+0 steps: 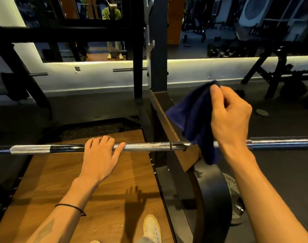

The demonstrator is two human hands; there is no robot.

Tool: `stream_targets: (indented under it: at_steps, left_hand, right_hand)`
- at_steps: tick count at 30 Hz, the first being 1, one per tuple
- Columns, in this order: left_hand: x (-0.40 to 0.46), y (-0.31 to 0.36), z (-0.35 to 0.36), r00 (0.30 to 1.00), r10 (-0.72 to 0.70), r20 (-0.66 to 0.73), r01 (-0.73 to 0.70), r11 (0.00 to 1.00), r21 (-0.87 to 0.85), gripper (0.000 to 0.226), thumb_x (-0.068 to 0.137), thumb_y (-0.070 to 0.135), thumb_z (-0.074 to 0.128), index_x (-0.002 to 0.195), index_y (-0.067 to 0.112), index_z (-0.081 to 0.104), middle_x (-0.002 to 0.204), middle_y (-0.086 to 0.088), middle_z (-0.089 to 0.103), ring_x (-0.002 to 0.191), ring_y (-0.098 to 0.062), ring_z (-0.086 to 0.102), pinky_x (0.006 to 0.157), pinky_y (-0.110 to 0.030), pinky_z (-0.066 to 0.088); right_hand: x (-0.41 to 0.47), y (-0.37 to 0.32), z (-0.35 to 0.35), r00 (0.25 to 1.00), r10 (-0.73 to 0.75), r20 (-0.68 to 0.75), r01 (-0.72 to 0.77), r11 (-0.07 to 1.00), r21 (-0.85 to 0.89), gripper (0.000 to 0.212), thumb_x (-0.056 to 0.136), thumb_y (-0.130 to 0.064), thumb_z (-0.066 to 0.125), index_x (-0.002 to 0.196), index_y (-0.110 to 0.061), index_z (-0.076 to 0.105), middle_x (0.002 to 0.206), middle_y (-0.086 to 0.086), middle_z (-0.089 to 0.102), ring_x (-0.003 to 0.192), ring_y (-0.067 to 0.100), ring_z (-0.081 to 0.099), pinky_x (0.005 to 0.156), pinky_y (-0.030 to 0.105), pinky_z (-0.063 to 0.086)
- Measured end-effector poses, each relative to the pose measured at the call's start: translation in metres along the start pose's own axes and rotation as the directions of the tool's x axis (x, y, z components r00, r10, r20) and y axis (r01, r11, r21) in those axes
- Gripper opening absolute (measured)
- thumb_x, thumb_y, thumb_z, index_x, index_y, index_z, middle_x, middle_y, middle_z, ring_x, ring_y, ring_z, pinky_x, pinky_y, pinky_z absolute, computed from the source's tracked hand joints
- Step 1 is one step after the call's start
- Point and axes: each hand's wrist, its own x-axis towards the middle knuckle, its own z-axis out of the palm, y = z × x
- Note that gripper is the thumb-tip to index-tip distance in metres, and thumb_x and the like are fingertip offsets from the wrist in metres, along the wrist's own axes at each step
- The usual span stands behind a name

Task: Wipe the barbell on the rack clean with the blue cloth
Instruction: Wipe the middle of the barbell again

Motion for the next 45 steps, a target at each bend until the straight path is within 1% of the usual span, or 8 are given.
stream_targets:
  at_steps: [8, 12, 19, 24, 30, 36, 40, 45]
  left_hand:
    - [-0.005, 0.003, -0.001, 1.0, -0.009, -0.019, 0.01, 1.0, 0.017, 0.05, 0.098, 0.062, 0.022, 0.085, 0.028, 0.055, 0.09, 0.005, 0.061, 0.092, -0.018, 0.058, 0.096, -0.04, 0.04]
    - [-0.003, 0.002, 0.0, 1.0, -0.011, -0.021, 0.012, 0.998, 0.058, 0.05, 0.098, 0.062, 0.022, 0.087, 0.027, 0.056, 0.09, 0.007, 0.059, 0.09, -0.017, 0.055, 0.096, -0.039, 0.039]
    - [-0.004, 0.0, 0.006, 0.998, -0.016, -0.066, 0.017, 1.0, 0.019, 0.052, 0.098, 0.063, 0.021, 0.086, 0.026, 0.057, 0.089, 0.008, 0.056, 0.088, -0.015, 0.054, 0.096, -0.039, 0.039]
    - [-0.004, -0.002, 0.004, 0.999, -0.019, -0.031, 0.019, 1.0, 0.021, 0.059, 0.1, 0.065, 0.018, 0.093, 0.025, 0.06, 0.092, 0.007, 0.06, 0.089, -0.015, 0.056, 0.096, -0.039, 0.041]
    - [0.004, -0.021, 0.002, 0.994, 0.111, 0.015, -0.11, 0.994, -0.025, 0.071, 0.093, 0.072, 0.01, 0.104, 0.025, 0.063, 0.094, 0.01, 0.061, 0.087, -0.011, 0.057, 0.091, -0.035, 0.044]
    - [-0.003, -0.013, 0.01, 0.993, 0.074, -0.093, -0.076, 0.997, -0.018, 0.052, 0.096, 0.065, 0.033, 0.1, 0.022, 0.062, 0.087, 0.007, 0.057, 0.08, -0.016, 0.051, 0.082, -0.035, 0.041]
    - [-0.006, -0.013, 0.012, 0.995, 0.046, -0.091, -0.05, 0.998, -0.041, 0.038, 0.094, 0.054, 0.046, 0.105, 0.022, 0.062, 0.092, 0.007, 0.058, 0.084, -0.015, 0.052, 0.086, -0.033, 0.039]
    - [-0.008, -0.015, 0.013, 0.984, 0.059, -0.171, -0.076, 0.993, -0.091, 0.045, 0.096, 0.062, 0.042, 0.102, 0.022, 0.062, 0.089, 0.007, 0.055, 0.081, -0.014, 0.047, 0.083, -0.032, 0.036]
  right_hand:
    - [-0.055, -0.003, 0.125, 0.891, 0.329, 0.313, -0.246, 0.929, -0.277, 0.041, 0.108, -0.047, 0.035, 0.098, -0.02, 0.064, 0.097, 0.009, 0.069, 0.097, 0.036, 0.064, 0.084, 0.048, 0.049]
    - [-0.049, 0.012, 0.124, 0.894, 0.411, 0.177, -0.351, 0.89, -0.293, 0.042, 0.109, -0.044, 0.034, 0.099, -0.016, 0.063, 0.095, 0.009, 0.066, 0.099, 0.039, 0.061, 0.078, 0.044, 0.042]
    - [-0.074, 0.024, 0.113, 0.938, 0.181, 0.294, 0.001, 0.85, -0.527, 0.04, 0.109, -0.04, 0.03, 0.109, -0.018, 0.063, 0.097, 0.004, 0.069, 0.092, 0.03, 0.066, 0.073, 0.034, 0.04]
    - [-0.135, 0.041, 0.142, 0.849, 0.045, 0.527, 0.219, 0.877, -0.428, 0.042, 0.108, -0.036, 0.035, 0.135, -0.019, 0.062, 0.14, 0.0, 0.061, 0.137, 0.021, 0.048, 0.121, 0.043, 0.031]
    - [-0.108, 0.057, 0.101, 0.89, 0.064, 0.452, 0.222, 0.804, -0.551, 0.041, 0.101, -0.033, 0.029, 0.11, -0.016, 0.065, 0.105, 0.002, 0.062, 0.1, 0.025, 0.058, 0.097, 0.044, 0.046]
    - [-0.122, 0.034, 0.144, 0.91, 0.097, 0.404, 0.204, 0.743, -0.637, 0.028, 0.089, -0.013, 0.059, 0.113, -0.011, 0.072, 0.121, 0.009, 0.069, 0.14, 0.037, 0.046, 0.124, 0.051, 0.004]
    - [-0.139, 0.002, 0.18, 0.836, -0.097, 0.54, 0.349, 0.853, -0.387, 0.037, 0.081, -0.01, 0.078, 0.118, -0.009, 0.072, 0.122, 0.012, 0.071, 0.129, 0.034, 0.058, 0.117, 0.049, 0.028]
    - [-0.125, 0.031, 0.137, 0.871, -0.134, 0.473, 0.354, 0.838, -0.415, 0.022, 0.101, -0.022, 0.047, 0.108, -0.012, 0.066, 0.103, 0.006, 0.063, 0.096, 0.029, 0.059, 0.089, 0.045, 0.049]
